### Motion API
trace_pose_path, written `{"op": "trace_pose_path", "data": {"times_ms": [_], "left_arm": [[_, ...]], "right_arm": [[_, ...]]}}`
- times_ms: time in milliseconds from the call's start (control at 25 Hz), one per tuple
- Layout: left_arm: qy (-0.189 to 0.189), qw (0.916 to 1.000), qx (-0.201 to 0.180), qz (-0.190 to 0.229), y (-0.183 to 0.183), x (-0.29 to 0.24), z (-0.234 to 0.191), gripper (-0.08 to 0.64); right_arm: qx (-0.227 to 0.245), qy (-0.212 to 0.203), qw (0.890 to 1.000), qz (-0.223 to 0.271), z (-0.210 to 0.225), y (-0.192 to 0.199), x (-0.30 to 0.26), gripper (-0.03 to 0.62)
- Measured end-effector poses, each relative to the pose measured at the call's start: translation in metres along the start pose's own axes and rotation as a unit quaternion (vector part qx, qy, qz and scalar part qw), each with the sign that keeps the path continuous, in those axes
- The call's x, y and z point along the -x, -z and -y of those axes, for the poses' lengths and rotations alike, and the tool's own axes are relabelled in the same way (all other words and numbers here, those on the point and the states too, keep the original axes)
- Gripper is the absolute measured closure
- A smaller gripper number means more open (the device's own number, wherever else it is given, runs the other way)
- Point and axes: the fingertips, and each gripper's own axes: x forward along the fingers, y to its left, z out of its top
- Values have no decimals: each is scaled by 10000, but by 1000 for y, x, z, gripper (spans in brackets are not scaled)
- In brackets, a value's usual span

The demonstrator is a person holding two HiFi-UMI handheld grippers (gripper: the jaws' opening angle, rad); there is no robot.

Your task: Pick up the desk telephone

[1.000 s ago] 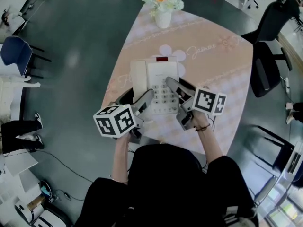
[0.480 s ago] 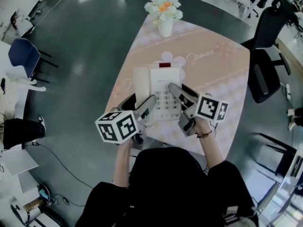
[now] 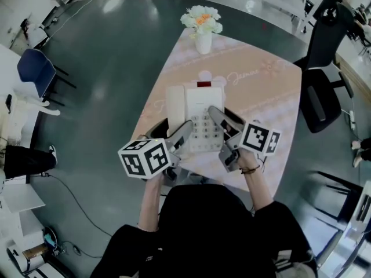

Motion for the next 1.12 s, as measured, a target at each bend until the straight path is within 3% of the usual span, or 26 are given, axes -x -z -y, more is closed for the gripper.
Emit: {"op": "trace_pose_path", "data": {"times_ms": [80,240,1120], "left_arm": [[6,10000,-20,33,-2,4,4,236],[19,9998,-117,135,-9,12,13,236],[55,9987,-147,477,-17,45,34,236]], "right_arm": [[55,48,10000,23,-3,-2,4,370],[24,-235,9997,89,-20,-7,6,370],[397,-439,9981,144,-61,-11,23,371]]}}
